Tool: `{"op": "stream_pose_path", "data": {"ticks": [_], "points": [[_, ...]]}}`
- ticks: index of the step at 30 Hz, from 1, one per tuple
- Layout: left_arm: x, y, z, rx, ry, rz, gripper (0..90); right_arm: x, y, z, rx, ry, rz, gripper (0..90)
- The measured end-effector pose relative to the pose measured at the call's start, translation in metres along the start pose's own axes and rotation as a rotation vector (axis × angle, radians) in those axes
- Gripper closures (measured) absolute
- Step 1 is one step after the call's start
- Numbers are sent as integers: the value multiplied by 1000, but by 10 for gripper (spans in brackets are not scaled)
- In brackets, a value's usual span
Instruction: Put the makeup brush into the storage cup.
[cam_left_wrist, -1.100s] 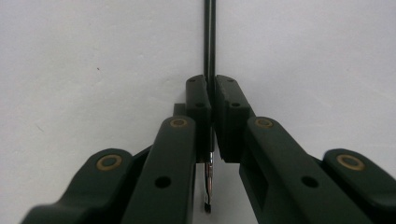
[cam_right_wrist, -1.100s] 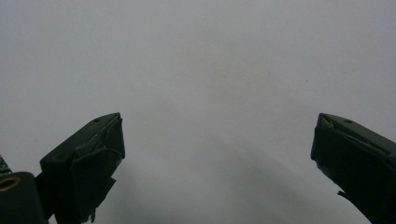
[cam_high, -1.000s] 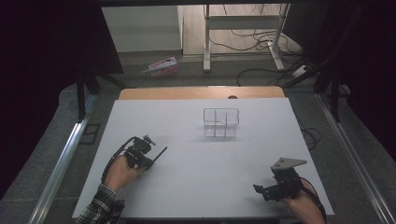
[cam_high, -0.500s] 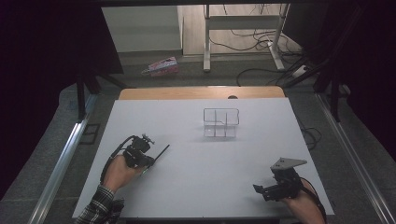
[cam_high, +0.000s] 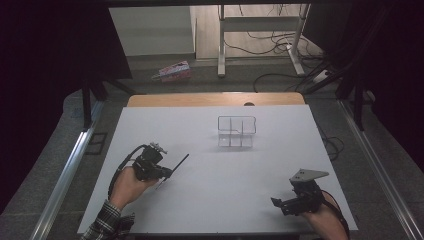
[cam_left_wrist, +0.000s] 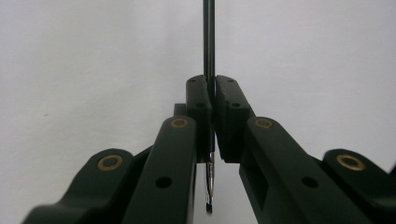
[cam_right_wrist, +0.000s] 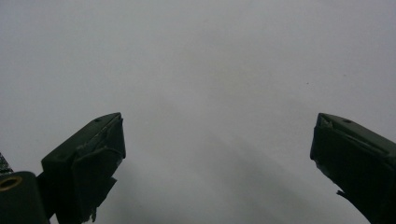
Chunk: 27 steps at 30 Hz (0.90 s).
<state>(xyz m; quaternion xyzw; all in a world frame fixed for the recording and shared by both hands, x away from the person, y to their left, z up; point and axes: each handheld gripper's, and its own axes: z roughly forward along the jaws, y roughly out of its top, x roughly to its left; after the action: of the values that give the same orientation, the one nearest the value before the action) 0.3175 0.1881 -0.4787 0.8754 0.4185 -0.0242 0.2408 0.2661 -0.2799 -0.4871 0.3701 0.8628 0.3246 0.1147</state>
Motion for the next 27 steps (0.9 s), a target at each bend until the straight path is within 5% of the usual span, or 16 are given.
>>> {"op": "stream_pose_path", "data": {"ticks": [27], "points": [[-39,-5,-3,-85,-193,128,861,8,5,-3,-54,-19,-56,0]]}}
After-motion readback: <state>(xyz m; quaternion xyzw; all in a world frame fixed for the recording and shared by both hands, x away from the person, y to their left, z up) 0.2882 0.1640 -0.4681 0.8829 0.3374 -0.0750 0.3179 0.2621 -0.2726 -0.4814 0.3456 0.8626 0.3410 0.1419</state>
